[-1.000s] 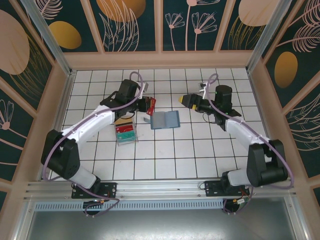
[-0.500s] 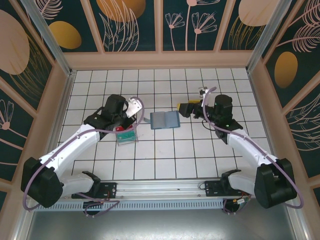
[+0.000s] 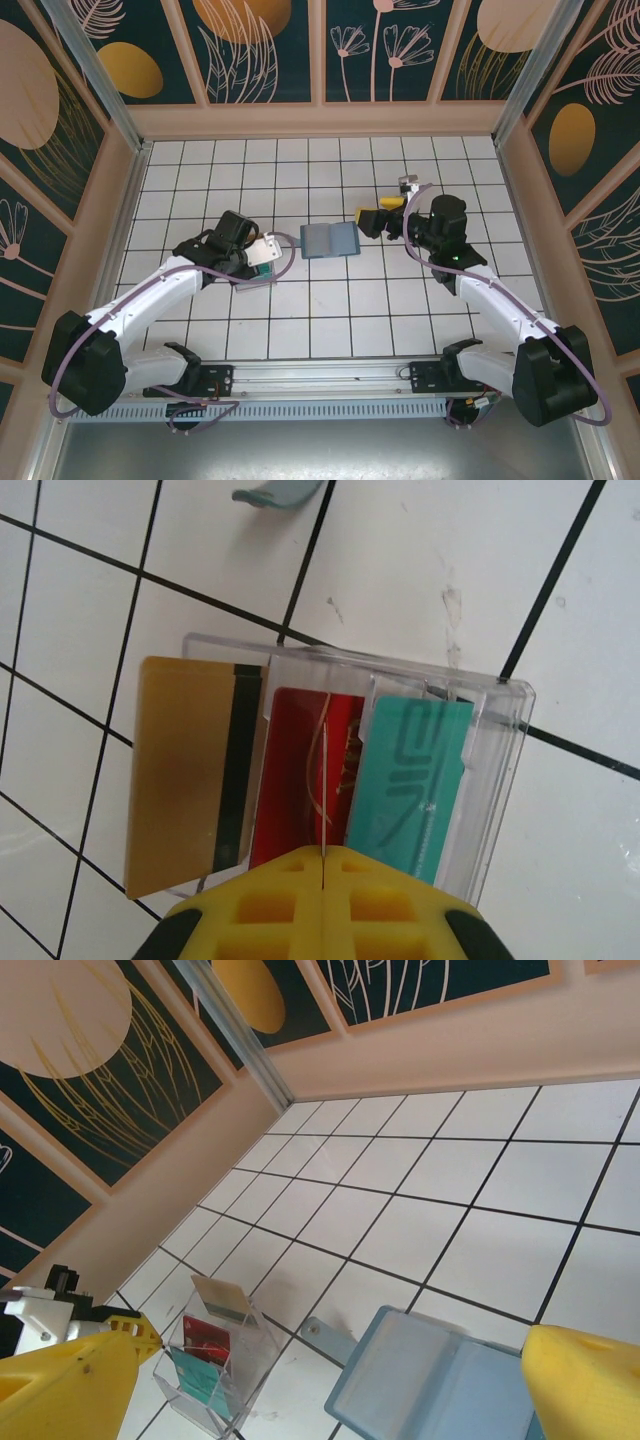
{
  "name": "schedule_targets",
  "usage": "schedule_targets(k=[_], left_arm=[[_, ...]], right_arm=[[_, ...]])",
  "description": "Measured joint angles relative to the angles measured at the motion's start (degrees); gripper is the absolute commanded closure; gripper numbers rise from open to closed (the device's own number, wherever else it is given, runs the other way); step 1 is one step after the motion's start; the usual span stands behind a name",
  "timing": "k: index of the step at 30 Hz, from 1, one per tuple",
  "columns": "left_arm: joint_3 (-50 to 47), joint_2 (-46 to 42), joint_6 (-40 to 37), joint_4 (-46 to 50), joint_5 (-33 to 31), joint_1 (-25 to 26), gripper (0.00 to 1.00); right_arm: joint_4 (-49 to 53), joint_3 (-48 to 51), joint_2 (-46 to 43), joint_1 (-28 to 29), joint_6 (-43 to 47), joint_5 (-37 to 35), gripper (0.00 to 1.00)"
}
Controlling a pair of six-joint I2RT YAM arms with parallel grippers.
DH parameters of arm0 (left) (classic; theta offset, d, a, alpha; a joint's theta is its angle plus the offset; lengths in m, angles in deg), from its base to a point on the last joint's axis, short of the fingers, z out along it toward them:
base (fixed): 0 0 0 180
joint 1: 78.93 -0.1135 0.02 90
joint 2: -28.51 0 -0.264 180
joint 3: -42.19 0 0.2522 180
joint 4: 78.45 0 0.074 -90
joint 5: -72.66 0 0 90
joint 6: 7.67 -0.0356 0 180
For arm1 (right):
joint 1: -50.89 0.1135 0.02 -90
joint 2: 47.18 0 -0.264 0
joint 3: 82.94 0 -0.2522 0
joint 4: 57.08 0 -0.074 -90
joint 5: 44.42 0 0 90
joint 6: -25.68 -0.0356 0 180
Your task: Take the credit cards out of the card holder
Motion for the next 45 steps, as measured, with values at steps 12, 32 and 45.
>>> schedule_targets(k=[12, 32, 45], left_arm=[[-0.4, 0.0, -2.4, -1.2, -1.1, 0.0, 1.00], [-2.6, 0.9, -3.2, -5.5, 0.2, 0.0, 1.00], [-5.6, 0.9, -3.7, -9.6, -3.1, 0.1, 0.69]], right_arm=[[0.0, 0.0, 0.7, 0.1, 0.0, 0.0, 0.01], [0.0, 0.0, 0.7, 0.1, -0.2, 0.0, 0.01], [0.0, 0.0, 1.4, 0.2, -0.5, 0.1, 0.01]])
